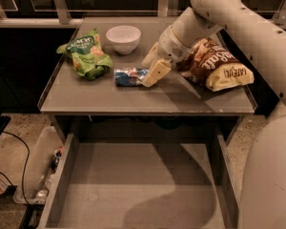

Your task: Place redbull can into top drawer

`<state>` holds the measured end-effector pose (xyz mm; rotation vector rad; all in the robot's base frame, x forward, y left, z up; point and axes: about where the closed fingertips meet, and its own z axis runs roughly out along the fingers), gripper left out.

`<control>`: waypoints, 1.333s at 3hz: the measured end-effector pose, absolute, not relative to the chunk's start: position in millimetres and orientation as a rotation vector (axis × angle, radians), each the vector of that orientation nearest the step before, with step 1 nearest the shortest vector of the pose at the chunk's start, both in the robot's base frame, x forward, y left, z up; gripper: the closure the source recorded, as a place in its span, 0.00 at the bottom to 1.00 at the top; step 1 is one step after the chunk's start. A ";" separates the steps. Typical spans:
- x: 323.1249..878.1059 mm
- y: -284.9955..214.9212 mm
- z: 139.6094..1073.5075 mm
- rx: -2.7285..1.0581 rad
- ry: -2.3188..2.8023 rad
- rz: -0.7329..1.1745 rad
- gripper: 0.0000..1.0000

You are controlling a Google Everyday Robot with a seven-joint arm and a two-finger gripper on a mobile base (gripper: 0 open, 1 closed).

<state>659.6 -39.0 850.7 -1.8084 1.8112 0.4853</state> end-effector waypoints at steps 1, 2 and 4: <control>659.6 -38.9 850.6 -1.808 1.811 0.485 0.64; 659.6 -38.9 850.6 -1.808 1.811 0.485 0.87; 648.2 -48.3 850.6 -1.789 1.801 0.519 1.00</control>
Offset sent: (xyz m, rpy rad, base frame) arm 0.0000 0.0000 0.0000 0.0000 0.0000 0.0000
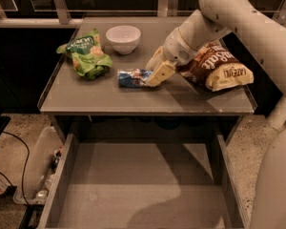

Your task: Place redbull can into top drawer

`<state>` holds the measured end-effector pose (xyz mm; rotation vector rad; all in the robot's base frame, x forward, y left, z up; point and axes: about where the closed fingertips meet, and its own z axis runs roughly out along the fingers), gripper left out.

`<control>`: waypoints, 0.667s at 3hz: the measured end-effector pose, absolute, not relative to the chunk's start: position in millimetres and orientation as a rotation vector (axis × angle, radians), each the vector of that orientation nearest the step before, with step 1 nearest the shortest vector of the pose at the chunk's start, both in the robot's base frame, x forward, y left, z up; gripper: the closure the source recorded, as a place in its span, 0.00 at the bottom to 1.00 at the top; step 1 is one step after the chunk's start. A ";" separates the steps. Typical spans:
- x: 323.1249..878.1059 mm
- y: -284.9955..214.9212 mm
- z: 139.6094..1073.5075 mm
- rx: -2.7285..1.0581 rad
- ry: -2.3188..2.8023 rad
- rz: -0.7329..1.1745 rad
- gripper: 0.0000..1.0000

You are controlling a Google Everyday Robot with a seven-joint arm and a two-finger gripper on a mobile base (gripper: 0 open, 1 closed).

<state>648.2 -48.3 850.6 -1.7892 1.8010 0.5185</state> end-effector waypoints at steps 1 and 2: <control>617.0 -62.8 859.2 -1.760 1.750 0.558 1.00; 573.2 -84.7 872.3 -1.744 1.702 0.566 1.00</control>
Offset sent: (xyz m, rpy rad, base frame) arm -0.1323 -0.0711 0.0421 0.1371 -0.0797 0.0256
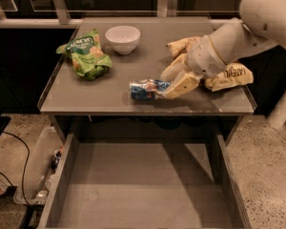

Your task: Place redbull can into top drawer

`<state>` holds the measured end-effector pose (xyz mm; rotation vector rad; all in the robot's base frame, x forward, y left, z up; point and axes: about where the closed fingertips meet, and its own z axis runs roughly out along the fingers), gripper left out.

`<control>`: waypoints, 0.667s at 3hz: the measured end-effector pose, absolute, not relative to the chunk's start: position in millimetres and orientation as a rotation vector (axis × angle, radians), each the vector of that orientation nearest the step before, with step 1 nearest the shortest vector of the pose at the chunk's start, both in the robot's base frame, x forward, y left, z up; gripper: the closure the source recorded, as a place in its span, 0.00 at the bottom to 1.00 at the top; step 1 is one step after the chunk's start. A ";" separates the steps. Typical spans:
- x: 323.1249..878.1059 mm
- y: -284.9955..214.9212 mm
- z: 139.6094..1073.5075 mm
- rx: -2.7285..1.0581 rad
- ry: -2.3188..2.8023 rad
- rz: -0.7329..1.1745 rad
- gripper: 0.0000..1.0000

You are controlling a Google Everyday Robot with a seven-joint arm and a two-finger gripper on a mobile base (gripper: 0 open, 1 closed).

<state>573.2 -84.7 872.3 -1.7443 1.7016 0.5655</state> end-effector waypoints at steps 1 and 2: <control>529.6 -108.3 883.2 -1.720 1.684 0.558 1.00; 482.4 -133.9 886.1 -1.683 1.711 0.531 1.00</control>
Offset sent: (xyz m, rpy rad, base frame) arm -0.1541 -0.0887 0.0115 0.0095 -0.0237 -0.1177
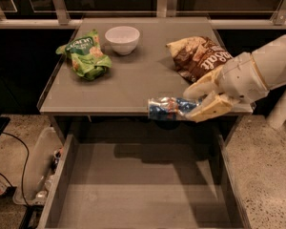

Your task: Place redbull can into top drawer

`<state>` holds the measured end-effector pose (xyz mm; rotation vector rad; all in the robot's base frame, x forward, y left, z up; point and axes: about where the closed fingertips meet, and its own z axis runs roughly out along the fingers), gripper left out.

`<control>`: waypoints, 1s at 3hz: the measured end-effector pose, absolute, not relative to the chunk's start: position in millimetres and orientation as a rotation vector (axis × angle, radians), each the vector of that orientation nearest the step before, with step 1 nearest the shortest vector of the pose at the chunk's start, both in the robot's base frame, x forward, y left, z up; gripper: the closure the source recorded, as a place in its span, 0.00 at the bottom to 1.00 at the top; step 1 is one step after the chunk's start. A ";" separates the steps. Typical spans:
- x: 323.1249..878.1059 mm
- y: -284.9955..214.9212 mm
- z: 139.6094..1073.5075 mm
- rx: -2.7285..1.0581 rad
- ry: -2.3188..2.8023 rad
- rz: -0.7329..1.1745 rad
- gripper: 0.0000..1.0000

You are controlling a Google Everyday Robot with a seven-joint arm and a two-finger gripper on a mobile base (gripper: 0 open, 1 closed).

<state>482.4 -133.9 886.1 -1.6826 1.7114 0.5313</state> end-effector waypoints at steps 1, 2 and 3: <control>436.7 -148.2 873.1 -1.619 1.787 0.494 1.00; 404.9 -146.9 843.0 -1.508 1.890 0.451 1.00; 393.7 -141.0 802.9 -1.379 1.960 0.427 1.00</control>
Offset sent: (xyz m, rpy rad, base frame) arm -0.1142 -0.0142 -0.1126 -0.0307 0.0784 -0.4001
